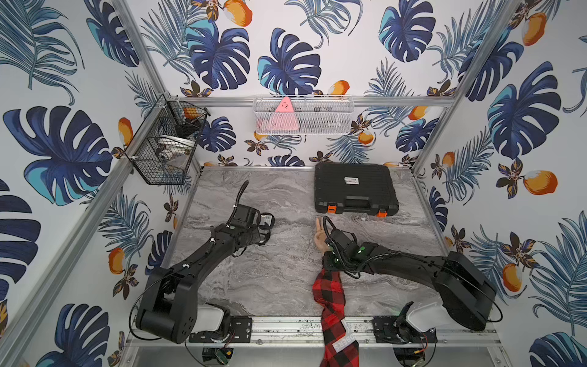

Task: Take off the watch
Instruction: Place the hand at the center of the board, then reset both arms

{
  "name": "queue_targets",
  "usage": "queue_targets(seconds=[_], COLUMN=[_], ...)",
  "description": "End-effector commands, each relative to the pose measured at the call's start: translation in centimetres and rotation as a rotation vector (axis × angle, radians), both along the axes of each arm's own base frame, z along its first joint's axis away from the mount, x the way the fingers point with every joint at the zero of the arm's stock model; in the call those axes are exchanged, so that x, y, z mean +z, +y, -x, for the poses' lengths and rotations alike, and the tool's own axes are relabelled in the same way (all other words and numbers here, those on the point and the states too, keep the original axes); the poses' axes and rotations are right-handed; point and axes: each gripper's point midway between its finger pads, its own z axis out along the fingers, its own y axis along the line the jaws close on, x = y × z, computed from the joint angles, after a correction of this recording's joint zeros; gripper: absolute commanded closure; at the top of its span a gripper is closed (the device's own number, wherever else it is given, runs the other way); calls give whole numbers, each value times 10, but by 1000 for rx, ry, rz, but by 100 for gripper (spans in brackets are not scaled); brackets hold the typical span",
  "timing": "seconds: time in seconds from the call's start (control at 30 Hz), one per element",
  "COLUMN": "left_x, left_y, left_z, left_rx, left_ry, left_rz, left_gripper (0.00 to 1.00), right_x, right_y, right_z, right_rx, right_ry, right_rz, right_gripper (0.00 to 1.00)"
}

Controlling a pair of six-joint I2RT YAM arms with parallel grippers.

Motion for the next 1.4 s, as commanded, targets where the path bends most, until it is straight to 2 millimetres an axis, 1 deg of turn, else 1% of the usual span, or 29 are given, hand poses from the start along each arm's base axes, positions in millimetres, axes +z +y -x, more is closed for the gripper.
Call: queue_targets(seconds=[0.0,0.03,0.07,0.13,0.2,0.33,0.4,0.43,0.5,0.57,0.63,0.73,0.83,0.87,0.93,0.97,1.0,1.03,1.13,1.2,1.23,1.3,1.37], left_x=[-9,-10,-11,-8,-1,13,21,24,30,36,41,53,63,67,75,79,83,86,94,99,101,108,114], left_y=[2,5,7,9,12,15,16,16,17,17,17,18,24,26,32,35,39,43,57,70,77,95,114], left_z=[-2,-2,-2,-2,-2,-2,-3,-3,-3,-5,-6,-9,-12,-14,-16,-18,-19,-19,-24,-27,-27,-24,-18], left_rx=[54,66,70,76,84,86,83,82,81,80,80,73,84,93,114,122,137,154,200,222,241,289,347], left_ry=[6,10,10,-2,-24,-53,-66,-69,-80,-90,-98,-115,-139,-151,-172,-182,-196,-206,-254,-296,-313,-352,-390], left_rz=[58,61,66,65,60,51,45,43,39,40,40,29,-3,-16,-43,-58,-73,-90,-161,-243,-281,-400,-518], left_gripper=[100,99,95,89,83,75,68,64,56,51,48,44,36,28,3,1,1,1,1,2,2,4,4], right_x=[6,6,5,3,1,-3,-6,-8,-11,-10,-7,6,24,31,44,50,57,63,78,86,90,96,96], right_y=[5,5,6,6,6,8,9,9,8,7,7,6,-1,-5,-14,-22,-30,-37,-68,-92,-108,-131,-154], right_z=[-5,-5,-5,-5,-6,-8,-7,-6,-6,-6,-7,-11,-21,-26,-36,-43,-50,-57,-83,-101,-111,-126,-137], right_rx=[-6,-5,-4,-4,-3,-4,-5,-6,-11,-16,-21,-32,-48,-55,-66,-76,-87,-98,-153,-194,-229,-261,-300], right_ry=[-24,-22,-21,-18,-11,-5,5,10,16,15,9,-8,-48,-64,-91,-105,-118,-131,-171,-205,-221,-265,-298], right_rz=[-32,-32,-33,-32,-25,-23,-24,-23,-21,-19,-23,-38,-42,-41,-41,-37,-35,-35,-22,23,49,104,159], right_gripper=[63,63,63,63,59,56,55,53,46,41,39,33,23,19,14,11,3,0,0,0,0,0,0])
